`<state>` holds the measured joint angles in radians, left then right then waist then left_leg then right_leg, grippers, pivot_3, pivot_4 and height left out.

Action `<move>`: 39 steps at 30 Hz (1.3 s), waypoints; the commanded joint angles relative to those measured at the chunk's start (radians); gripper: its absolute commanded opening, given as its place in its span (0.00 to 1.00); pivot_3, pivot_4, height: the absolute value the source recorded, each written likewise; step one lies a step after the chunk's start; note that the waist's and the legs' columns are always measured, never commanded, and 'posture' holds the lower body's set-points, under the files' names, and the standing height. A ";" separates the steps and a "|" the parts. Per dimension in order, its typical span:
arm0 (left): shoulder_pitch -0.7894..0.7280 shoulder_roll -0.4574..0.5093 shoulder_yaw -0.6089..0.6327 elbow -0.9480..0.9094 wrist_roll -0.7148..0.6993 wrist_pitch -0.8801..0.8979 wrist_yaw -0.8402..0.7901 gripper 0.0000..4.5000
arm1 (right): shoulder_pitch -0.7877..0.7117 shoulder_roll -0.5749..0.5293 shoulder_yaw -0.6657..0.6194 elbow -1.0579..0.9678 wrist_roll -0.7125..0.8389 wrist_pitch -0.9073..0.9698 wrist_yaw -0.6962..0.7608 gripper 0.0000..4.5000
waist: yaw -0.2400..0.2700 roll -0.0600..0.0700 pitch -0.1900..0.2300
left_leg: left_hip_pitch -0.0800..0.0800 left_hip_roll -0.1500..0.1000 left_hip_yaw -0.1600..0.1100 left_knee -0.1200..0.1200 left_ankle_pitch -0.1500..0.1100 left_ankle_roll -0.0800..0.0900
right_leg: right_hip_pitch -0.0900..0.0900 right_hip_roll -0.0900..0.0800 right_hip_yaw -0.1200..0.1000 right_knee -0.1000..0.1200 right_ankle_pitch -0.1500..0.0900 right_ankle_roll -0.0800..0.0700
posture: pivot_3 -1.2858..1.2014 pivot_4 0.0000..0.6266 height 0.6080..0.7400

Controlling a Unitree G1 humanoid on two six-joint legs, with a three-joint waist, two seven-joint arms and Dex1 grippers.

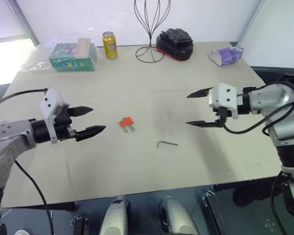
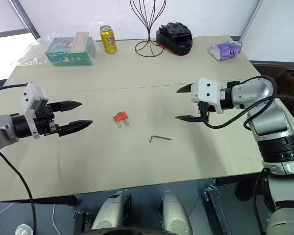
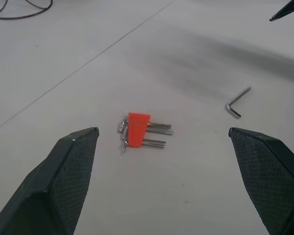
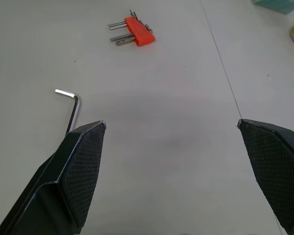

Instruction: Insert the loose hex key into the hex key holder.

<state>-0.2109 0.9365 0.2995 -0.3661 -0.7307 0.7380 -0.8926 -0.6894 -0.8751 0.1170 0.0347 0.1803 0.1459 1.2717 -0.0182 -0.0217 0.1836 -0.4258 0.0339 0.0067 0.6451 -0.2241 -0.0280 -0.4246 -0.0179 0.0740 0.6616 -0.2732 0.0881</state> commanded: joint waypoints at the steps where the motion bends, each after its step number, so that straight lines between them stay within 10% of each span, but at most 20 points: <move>1: -0.009 0.002 0.023 -0.025 -0.009 0.005 0.011 0.99 | -0.027 -0.006 -0.021 -0.011 0.008 -0.002 0.005 1.00 | 0.000 0.000 0.000 | 0.000 0.000 0.000 0.000 0.000 0.000 | 0.000 0.000 0.000 0.000 0.000 0.000 | 0.52 0.24 1.00; 30: -0.013 -0.015 0.002 -0.050 -0.031 0.024 0.045 0.99 | -0.058 0.060 -0.002 0.007 -0.013 0.000 0.000 1.00 | 0.000 0.000 0.000 | 0.000 0.000 0.000 0.000 0.000 0.000 | 0.000 0.000 0.000 0.001 0.000 0.001 | 0.52 0.24 1.00; 39: 0.030 -0.058 -0.008 -0.074 -0.016 0.017 0.089 0.99 | -0.104 0.274 0.098 0.169 -0.103 -0.115 -0.108 1.00 | -0.006 0.000 0.000 | 0.000 0.000 0.000 0.000 0.000 0.000 | 0.000 0.001 0.000 0.002 0.002 0.003 | 0.52 0.24 1.00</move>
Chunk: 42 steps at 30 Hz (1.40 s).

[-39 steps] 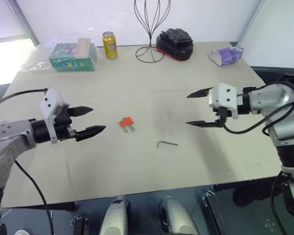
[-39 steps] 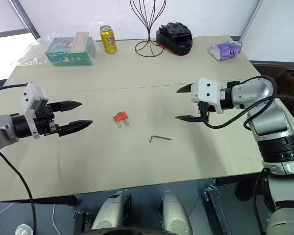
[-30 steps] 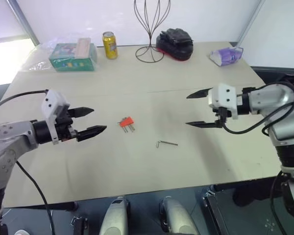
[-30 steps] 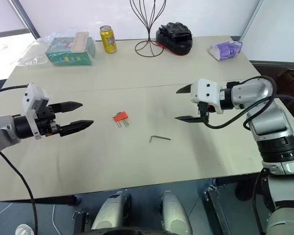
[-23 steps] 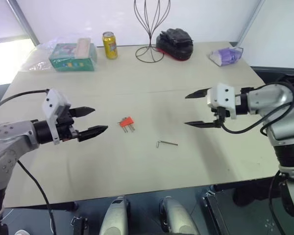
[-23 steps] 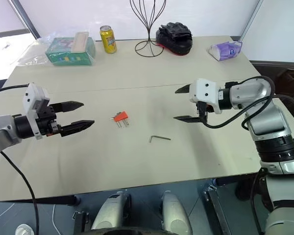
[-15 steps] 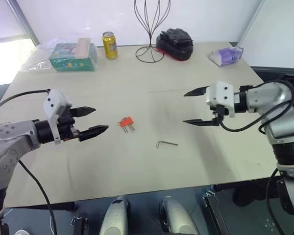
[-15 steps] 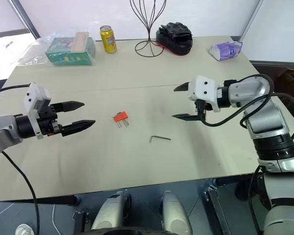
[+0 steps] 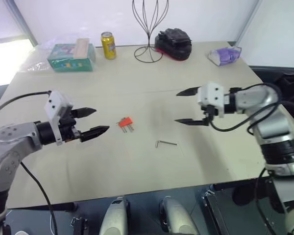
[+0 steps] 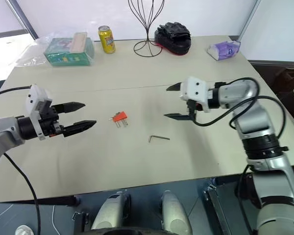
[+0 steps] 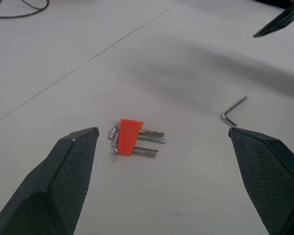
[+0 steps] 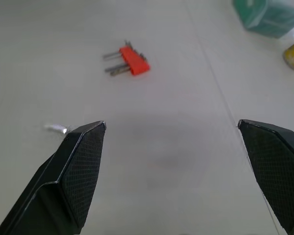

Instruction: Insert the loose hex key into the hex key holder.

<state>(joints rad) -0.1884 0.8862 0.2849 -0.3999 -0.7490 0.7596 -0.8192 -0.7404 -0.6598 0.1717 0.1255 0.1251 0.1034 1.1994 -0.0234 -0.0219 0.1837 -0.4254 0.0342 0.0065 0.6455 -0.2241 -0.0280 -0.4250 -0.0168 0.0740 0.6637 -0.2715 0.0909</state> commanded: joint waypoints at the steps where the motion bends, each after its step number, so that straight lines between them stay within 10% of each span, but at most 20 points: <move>1: 0.014 -0.012 0.010 -0.048 0.001 -0.003 0.023 0.99 | -0.076 0.101 0.077 0.154 -0.087 -0.122 -0.060 1.00 | -0.002 0.000 0.000 | 0.000 0.000 0.000 0.000 0.000 0.000 | 0.000 0.000 0.000 0.000 0.000 0.000 | 0.52 0.24 1.00; 14: 0.202 -0.004 0.174 -0.224 -0.088 0.090 0.094 0.99 | -0.365 0.445 0.179 0.946 -0.331 -0.545 -0.403 1.00 | -0.022 0.000 0.000 | -0.001 -0.001 -0.002 -0.002 0.000 -0.001 | -0.001 -0.003 -0.001 0.001 0.001 0.001 | 0.52 0.24 1.00; 42: 0.240 -0.009 0.181 -0.256 -0.109 0.080 0.135 0.99 | -0.321 0.606 0.148 1.011 -0.347 -0.524 -0.368 1.00 | -0.049 0.000 0.000 | 0.001 -0.001 -0.007 -0.004 0.000 -0.001 | 0.000 -0.002 -0.002 0.001 0.001 0.000 | 0.52 0.24 1.00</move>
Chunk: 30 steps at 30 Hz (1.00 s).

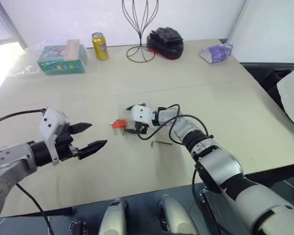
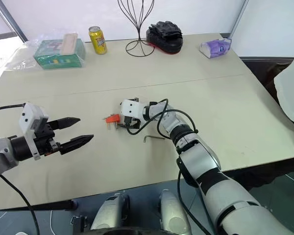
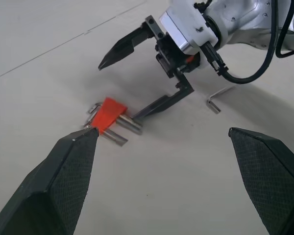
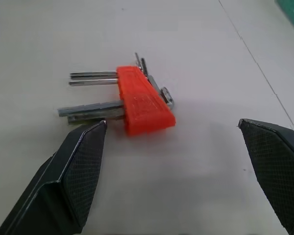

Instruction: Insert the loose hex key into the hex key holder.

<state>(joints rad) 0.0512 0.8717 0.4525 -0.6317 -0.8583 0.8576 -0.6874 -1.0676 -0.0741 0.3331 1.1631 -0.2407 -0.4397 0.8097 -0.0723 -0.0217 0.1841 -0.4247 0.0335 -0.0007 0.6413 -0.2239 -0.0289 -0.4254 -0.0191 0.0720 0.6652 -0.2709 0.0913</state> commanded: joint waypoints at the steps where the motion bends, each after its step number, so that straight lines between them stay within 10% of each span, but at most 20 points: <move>1: 0.000 0.005 0.013 -0.024 0.000 -0.019 0.003 0.99 | 0.008 0.026 -0.022 -0.026 0.026 0.029 0.024 1.00 | 0.000 0.000 0.000 | 0.000 0.000 0.000 0.000 0.000 0.000 | 0.000 0.000 0.000 0.000 0.000 0.000 | 0.52 0.24 1.00; 23: -0.017 -0.013 -0.025 -0.018 0.021 -0.043 0.022 0.99 | 0.022 0.087 -0.056 0.013 0.033 0.201 0.055 1.00 | 0.000 0.000 0.000 | 0.002 0.000 0.000 -0.002 0.000 0.000 | 0.000 0.000 0.000 0.000 0.000 0.000 | 0.52 0.24 1.00; 30: -0.020 -0.015 -0.024 -0.021 0.022 -0.042 0.032 1.00 | 0.011 0.102 -0.061 0.029 0.029 0.217 0.052 0.35 | -0.002 0.000 -0.001 | 0.006 0.000 0.002 -0.007 0.001 -0.003 | 0.001 0.000 0.001 0.000 0.000 -0.001 | 0.52 0.24 1.00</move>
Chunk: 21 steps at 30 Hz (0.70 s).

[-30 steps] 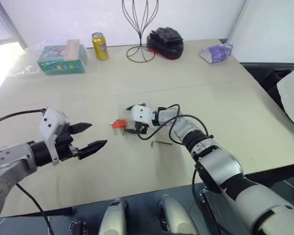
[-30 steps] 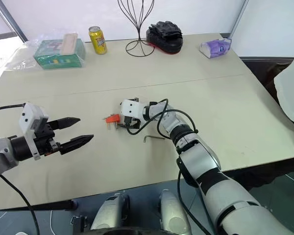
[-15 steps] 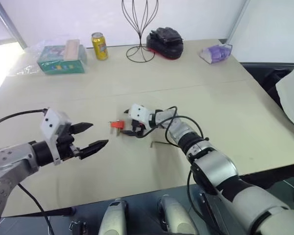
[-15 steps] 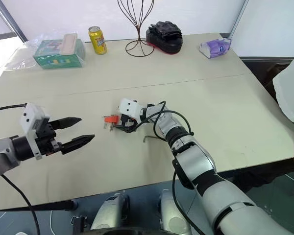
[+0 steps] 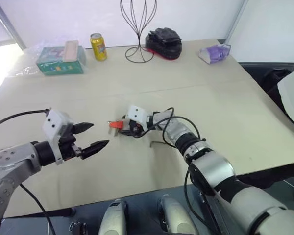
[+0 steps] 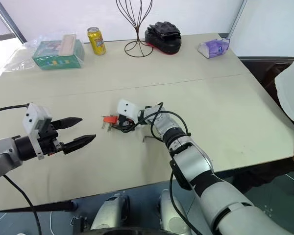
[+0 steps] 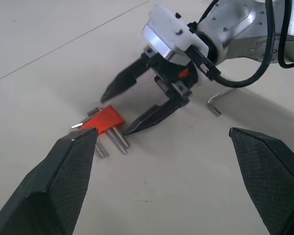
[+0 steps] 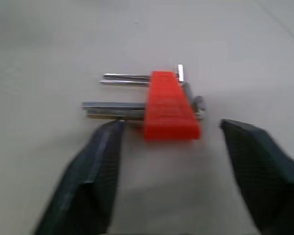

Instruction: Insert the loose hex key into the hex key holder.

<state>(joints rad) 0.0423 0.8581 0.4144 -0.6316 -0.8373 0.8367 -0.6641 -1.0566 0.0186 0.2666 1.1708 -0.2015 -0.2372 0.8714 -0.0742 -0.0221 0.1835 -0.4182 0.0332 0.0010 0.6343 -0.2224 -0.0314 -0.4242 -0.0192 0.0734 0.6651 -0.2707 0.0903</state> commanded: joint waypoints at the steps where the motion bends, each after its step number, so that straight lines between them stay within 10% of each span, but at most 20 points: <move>1: -0.009 -0.001 0.016 -0.022 0.002 -0.022 0.009 1.00 | -0.001 0.010 0.006 0.025 -0.012 0.012 -0.011 0.24 | 0.001 0.000 0.000 | 0.000 0.000 0.000 -0.001 0.000 0.000 | 0.000 0.000 0.000 0.000 0.000 0.000 | 0.52 0.24 1.00; 9: -0.010 -0.002 0.021 0.001 0.012 -0.035 0.011 1.00 | 0.016 -0.058 0.083 -0.054 -0.128 -0.179 -0.181 0.22 | 0.001 0.000 0.000 | 0.003 0.000 0.000 -0.002 0.001 -0.001 | 0.002 0.000 0.000 0.000 0.000 -0.001 | 0.52 0.24 1.00; 21: -0.316 -0.048 -0.073 0.238 -0.039 -0.060 -0.082 1.00 | 0.056 -0.470 0.164 -0.582 -0.495 -0.617 -0.691 0.22 | 0.015 -0.001 0.001 | -0.002 -0.001 0.004 -0.003 0.003 -0.004 | -0.003 0.002 0.001 -0.001 0.000 -0.001 | 0.52 0.24 1.00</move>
<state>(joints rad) -0.2365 0.8064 0.3379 -0.4095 -0.8491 0.7809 -0.7233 -0.9838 -0.4255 0.4637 0.6780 -0.6859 -0.7999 0.2308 -0.0588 -0.0231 0.1841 -0.4202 0.0325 0.0043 0.6310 -0.2197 -0.0357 -0.4270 -0.0172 0.0742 0.6646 -0.2712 0.0894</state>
